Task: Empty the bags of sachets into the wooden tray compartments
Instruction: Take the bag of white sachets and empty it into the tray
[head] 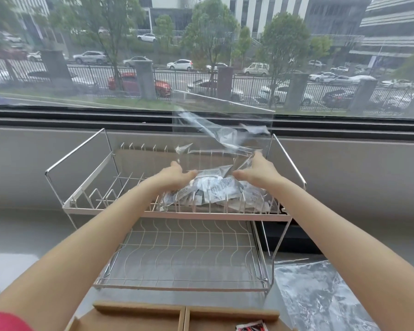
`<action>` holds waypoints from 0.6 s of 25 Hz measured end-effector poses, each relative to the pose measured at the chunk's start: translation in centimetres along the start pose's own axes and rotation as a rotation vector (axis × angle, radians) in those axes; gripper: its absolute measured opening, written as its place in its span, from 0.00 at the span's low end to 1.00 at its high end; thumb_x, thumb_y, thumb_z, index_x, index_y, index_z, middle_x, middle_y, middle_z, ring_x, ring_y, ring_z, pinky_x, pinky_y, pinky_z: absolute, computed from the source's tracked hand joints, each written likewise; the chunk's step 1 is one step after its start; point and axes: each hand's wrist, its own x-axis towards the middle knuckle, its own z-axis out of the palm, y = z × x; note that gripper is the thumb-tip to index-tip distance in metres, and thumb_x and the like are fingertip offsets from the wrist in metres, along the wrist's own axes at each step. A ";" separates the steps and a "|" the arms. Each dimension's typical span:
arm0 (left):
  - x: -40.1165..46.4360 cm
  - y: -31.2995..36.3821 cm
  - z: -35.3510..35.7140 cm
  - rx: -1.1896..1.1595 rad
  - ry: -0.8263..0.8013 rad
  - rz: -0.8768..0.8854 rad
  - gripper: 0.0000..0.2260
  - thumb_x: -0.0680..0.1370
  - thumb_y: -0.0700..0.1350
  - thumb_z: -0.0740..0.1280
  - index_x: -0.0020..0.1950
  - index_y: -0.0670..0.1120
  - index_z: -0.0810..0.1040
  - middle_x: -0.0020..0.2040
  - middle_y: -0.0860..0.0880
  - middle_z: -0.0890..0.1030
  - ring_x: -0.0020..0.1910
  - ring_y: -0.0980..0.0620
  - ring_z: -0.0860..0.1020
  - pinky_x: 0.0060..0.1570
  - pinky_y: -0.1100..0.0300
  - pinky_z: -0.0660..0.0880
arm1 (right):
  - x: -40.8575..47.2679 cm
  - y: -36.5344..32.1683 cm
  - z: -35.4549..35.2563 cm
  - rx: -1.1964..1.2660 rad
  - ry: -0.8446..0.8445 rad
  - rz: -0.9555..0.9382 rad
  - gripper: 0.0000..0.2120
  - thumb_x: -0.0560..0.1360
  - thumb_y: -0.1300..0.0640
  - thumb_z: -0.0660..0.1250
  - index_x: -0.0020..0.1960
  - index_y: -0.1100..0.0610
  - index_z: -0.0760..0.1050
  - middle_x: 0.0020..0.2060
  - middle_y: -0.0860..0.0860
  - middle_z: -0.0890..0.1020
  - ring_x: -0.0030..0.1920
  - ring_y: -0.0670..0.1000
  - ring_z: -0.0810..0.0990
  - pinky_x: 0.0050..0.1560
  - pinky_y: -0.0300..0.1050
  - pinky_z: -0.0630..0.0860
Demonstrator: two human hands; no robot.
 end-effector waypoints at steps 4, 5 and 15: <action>-0.2 -0.4 -0.5 -0.064 0.088 0.061 0.29 0.77 0.51 0.60 0.70 0.36 0.56 0.63 0.39 0.72 0.52 0.46 0.72 0.46 0.58 0.66 | -0.1 -0.4 0.0 0.110 0.122 -0.064 0.27 0.72 0.62 0.64 0.69 0.57 0.60 0.55 0.56 0.76 0.51 0.54 0.74 0.54 0.49 0.74; -0.2 -0.6 -0.6 -0.125 0.158 0.095 0.26 0.77 0.50 0.61 0.68 0.37 0.60 0.61 0.39 0.74 0.52 0.45 0.73 0.47 0.58 0.66 | -0.3 -0.5 -0.2 0.155 0.149 -0.088 0.25 0.73 0.62 0.63 0.68 0.56 0.62 0.53 0.55 0.77 0.50 0.53 0.74 0.54 0.48 0.74; -7.0 1.9 -6.9 -0.581 0.611 0.446 0.07 0.77 0.45 0.61 0.51 0.42 0.71 0.41 0.50 0.73 0.41 0.53 0.71 0.41 0.62 0.70 | -6.5 -5.3 -6.5 0.608 0.349 -0.341 0.28 0.72 0.59 0.68 0.66 0.57 0.57 0.36 0.47 0.73 0.39 0.44 0.74 0.41 0.35 0.69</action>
